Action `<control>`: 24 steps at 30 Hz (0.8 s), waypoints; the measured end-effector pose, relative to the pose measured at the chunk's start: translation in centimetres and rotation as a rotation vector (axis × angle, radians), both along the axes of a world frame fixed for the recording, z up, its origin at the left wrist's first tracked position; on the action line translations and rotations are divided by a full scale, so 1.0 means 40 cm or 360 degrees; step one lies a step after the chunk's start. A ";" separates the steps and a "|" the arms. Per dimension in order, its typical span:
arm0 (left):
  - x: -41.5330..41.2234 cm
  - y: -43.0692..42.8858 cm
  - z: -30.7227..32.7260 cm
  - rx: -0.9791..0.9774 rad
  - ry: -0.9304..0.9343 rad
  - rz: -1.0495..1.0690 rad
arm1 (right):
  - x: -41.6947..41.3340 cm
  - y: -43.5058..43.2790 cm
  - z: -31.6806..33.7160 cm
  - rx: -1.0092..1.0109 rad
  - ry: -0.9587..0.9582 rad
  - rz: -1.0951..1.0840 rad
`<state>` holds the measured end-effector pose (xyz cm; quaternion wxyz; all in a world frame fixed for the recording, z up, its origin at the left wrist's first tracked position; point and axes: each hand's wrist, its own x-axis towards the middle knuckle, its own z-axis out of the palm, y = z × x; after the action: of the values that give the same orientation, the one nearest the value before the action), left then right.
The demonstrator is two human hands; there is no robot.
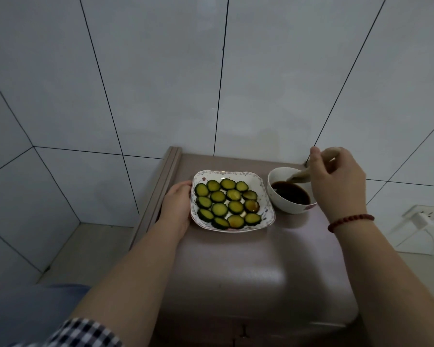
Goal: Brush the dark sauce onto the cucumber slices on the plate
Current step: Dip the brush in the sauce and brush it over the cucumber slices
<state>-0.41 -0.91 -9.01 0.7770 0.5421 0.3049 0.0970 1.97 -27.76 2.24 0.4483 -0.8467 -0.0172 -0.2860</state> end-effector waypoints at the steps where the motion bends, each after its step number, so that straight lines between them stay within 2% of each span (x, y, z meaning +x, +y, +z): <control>1: 0.000 0.000 0.002 0.0003 0.0004 -0.0009 | 0.006 -0.003 -0.007 -0.0026 0.0050 -0.0007; 4: -0.002 0.000 0.006 0.0018 0.0010 -0.0060 | 0.020 -0.006 -0.026 -0.0098 0.0166 0.0005; 11: -0.004 -0.002 0.007 0.0008 0.0002 -0.0068 | 0.031 -0.013 -0.036 -0.0103 0.0225 0.0000; 16: -0.004 -0.001 0.006 -0.0029 -0.0007 -0.0045 | 0.010 -0.006 0.001 -0.0034 0.0012 -0.0023; 21: -0.001 0.002 0.000 -0.0058 -0.0029 -0.0053 | -0.026 0.054 0.049 0.0072 -0.0217 0.0097; 24: 0.003 0.006 -0.006 -0.0077 -0.0045 -0.0069 | -0.035 0.116 0.046 0.0072 -0.0132 0.0264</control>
<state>-0.30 -0.68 -9.25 0.7959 0.5284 0.2844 0.0803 0.56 -23.12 4.08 0.4884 -0.8195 -0.0992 -0.2831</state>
